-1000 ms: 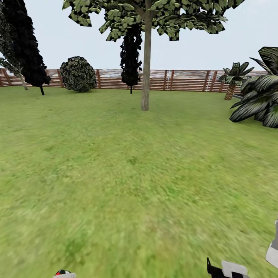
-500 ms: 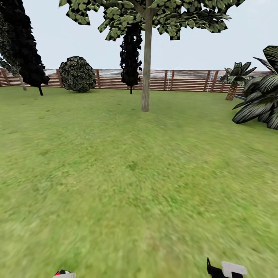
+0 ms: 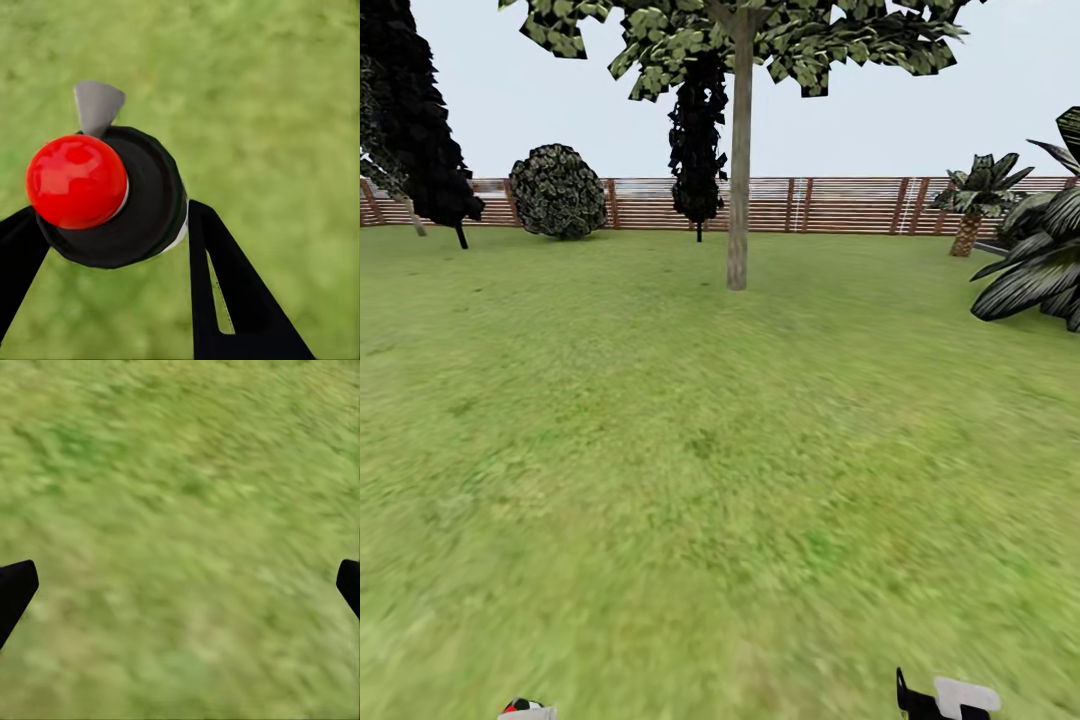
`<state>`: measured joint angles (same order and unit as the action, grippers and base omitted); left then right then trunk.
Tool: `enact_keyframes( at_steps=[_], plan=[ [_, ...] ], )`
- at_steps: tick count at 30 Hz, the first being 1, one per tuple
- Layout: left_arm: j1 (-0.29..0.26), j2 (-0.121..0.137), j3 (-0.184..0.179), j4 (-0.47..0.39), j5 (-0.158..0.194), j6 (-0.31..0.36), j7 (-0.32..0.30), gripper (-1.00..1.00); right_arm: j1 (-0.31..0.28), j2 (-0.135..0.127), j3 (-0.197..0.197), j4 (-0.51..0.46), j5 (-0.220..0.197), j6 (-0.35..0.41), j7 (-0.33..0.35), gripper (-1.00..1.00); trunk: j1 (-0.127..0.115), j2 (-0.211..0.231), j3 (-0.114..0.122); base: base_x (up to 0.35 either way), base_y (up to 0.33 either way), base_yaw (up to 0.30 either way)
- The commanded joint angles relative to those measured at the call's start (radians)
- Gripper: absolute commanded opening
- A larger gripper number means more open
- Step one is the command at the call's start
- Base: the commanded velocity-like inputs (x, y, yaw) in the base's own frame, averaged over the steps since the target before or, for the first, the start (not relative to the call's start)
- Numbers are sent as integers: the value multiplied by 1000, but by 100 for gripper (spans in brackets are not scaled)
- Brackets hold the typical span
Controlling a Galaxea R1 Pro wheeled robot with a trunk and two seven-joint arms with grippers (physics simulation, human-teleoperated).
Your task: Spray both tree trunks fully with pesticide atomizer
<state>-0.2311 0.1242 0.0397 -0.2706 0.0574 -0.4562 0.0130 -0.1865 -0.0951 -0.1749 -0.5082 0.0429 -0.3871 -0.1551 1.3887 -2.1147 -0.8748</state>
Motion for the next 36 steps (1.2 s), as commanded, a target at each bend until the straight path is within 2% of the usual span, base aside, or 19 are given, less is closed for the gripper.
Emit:
enact_keyframes(
  at_steps=[1,36],
  plan=[
    [-1,0,-3,1,2,-3,10,-100,-1,0,-1,1,5,-3,-3,100,0,0,-1,337,0,0],
    [-1,0,-2,1,2,-2,10,-100,-1,0,0,1,5,-3,-3,100,0,0,-1,337,0,0]
  ],
)
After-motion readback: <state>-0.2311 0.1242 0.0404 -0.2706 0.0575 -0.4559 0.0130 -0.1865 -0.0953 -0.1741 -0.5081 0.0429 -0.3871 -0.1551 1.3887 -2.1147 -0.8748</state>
